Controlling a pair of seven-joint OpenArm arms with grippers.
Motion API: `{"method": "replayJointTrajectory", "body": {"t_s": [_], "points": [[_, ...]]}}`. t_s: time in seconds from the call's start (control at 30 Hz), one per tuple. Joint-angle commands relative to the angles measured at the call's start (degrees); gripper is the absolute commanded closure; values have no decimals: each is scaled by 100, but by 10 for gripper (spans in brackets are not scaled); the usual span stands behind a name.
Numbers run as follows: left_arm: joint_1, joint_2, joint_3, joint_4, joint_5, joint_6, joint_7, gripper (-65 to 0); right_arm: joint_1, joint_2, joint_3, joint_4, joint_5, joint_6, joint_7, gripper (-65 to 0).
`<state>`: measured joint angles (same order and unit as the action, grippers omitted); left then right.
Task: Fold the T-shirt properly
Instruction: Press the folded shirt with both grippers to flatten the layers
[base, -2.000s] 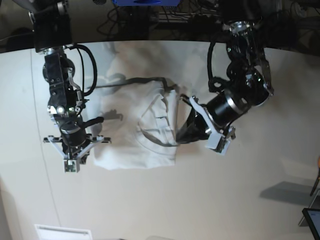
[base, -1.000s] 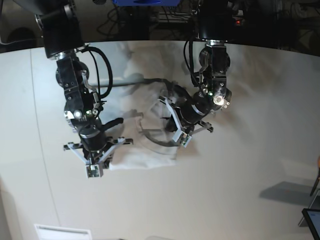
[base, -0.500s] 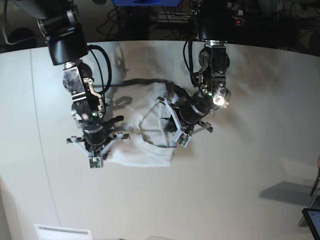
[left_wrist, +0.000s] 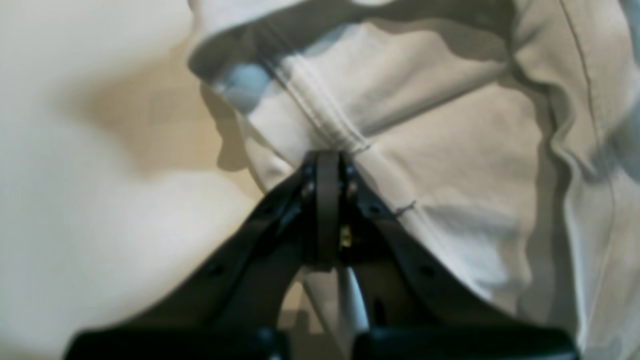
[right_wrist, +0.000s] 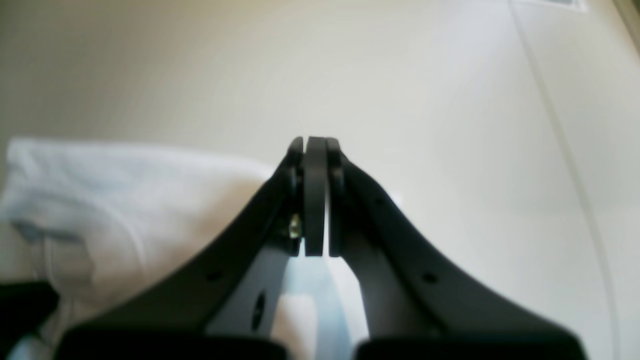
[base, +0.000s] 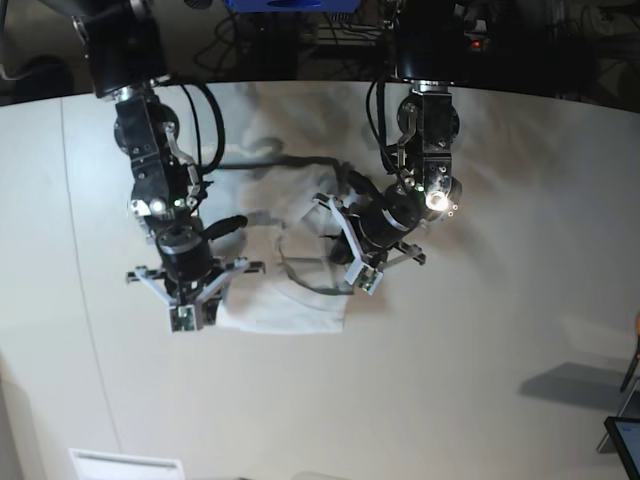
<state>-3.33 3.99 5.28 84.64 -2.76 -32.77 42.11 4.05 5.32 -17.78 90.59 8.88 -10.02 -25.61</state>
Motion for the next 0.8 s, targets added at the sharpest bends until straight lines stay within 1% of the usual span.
{"method": "replayJointTrajectory", "body": {"t_s": [0.0, 0.13, 0.2, 0.27, 0.33, 0.47, 0.53, 0.6, 0.67, 0.77], "points": [[4, 19, 13, 15, 167, 12, 277, 0, 39, -9, 7, -105, -14, 13, 226, -3], [-5, 27, 13, 15, 167, 12, 277, 0, -111, -106, -2, -1072, -14, 13, 868, -3], [-5, 27, 13, 15, 167, 12, 277, 0, -111, -115, -11, -1371, -14, 13, 1044, -3], [-5, 36, 13, 15, 167, 12, 277, 0, -129, -97, -11, -1230, -14, 13, 1053, -3], [-5, 36, 13, 15, 149, 12, 277, 0, -190, -88, -11, -817, -14, 13, 974, -3], [-5, 36, 13, 15, 140, 12, 277, 0, -287, -79, 7, 308, -14, 13, 394, -3], [-5, 45, 13, 15, 140, 12, 277, 0, -287, -115, -2, 546, -14, 13, 253, -3], [-5, 45, 13, 15, 158, 12, 277, 0, -287, -132, -81, 484, -5, 13, 244, -3], [-5, 36, -14, 15, 158, 12, 277, 0, -287, -132, -266, 185, -5, 13, 270, -3], [-5, 36, -5, 15, 140, 12, 277, 0, -331, -194, -433, -342, -5, 13, 578, -3]]}}
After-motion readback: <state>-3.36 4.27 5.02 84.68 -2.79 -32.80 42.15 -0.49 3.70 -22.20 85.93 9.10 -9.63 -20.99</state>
